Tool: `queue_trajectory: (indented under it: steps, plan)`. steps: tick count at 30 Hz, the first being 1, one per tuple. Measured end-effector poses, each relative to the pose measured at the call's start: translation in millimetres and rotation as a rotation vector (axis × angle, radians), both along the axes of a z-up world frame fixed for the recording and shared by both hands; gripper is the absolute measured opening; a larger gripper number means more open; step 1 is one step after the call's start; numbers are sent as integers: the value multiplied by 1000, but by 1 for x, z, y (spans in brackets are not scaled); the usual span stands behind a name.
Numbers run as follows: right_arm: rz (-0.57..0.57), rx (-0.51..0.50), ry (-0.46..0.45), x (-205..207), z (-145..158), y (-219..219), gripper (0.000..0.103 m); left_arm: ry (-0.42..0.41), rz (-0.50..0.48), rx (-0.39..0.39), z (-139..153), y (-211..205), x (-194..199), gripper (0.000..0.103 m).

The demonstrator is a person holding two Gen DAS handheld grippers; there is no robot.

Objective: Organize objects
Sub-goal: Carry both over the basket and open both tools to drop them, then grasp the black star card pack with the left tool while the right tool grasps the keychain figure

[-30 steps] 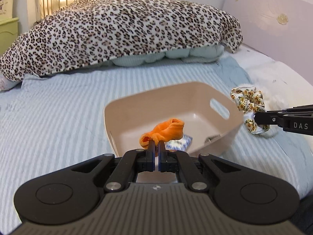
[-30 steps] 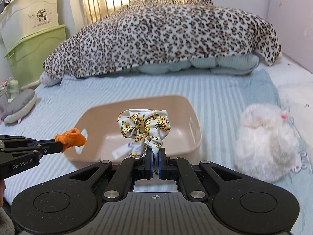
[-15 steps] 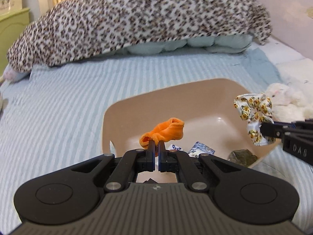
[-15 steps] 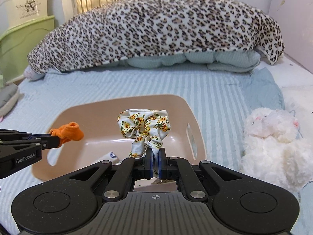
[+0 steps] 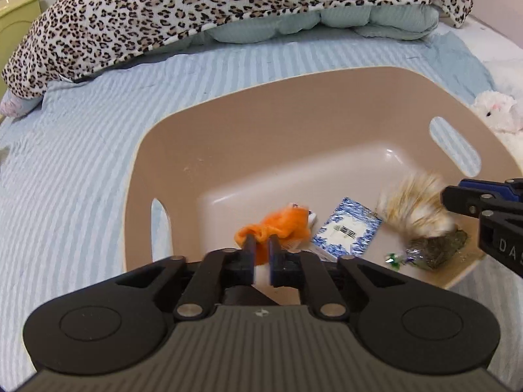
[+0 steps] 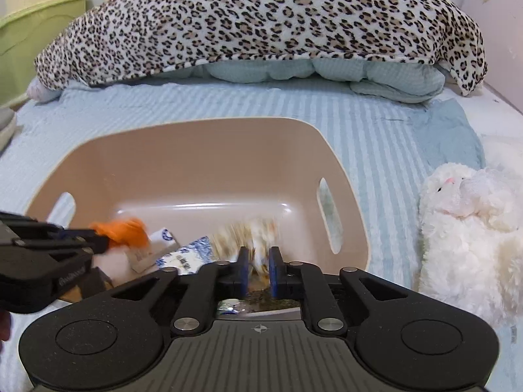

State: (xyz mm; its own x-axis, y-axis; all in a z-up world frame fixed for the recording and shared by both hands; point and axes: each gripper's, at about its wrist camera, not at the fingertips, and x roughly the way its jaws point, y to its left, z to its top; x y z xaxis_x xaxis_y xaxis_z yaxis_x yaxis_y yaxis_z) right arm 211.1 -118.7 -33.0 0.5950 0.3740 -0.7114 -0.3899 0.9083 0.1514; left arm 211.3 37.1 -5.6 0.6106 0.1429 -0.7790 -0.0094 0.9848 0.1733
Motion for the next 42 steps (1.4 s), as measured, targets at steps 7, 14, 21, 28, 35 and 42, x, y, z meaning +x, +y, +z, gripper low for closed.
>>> queue_trajectory:
  steps: [7,14,21,28,35,42]
  plan:
    - [5,6,-47,-24,24,-19,67,-62,-12,-7,33,1,-27,76]
    - [38,-45,-35,-54,34,-32,90,-62,-16,-53,57,11,-59,81]
    - [56,-64,58,-76,21,-38,91,-15,-36,-41,51,18,-86,83]
    - [75,-104,131,-88,-1,-35,91,53,-38,-56,31,20,-102,83]
    - [79,-136,181,-89,-24,-32,91,124,-42,-99,2,19,-101,83]
    - [96,-168,217,-88,-42,-27,91,143,-68,-131,-13,7,-94,83]
